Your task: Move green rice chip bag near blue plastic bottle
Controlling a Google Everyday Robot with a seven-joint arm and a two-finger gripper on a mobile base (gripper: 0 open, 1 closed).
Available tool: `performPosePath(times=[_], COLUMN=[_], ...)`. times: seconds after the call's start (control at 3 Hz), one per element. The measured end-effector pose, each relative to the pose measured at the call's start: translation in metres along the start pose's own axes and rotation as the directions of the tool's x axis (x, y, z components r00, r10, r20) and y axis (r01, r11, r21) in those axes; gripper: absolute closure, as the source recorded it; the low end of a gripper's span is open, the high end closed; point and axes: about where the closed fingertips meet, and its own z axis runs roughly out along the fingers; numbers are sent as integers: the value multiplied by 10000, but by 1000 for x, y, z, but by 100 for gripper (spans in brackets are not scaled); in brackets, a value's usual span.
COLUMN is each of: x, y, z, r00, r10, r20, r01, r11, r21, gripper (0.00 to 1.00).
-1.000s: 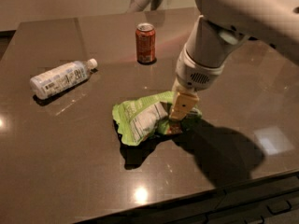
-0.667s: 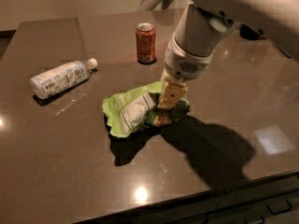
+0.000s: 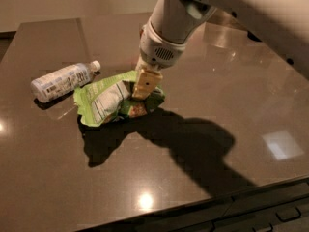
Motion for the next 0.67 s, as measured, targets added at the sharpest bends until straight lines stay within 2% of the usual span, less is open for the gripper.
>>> performPosePath(times=[0.67], x=[-28], y=[-16], z=[27], r00=[9992], r10=[-75], r20=[380], r01=[71], r11=[9999], r21=[96], gripper=[97])
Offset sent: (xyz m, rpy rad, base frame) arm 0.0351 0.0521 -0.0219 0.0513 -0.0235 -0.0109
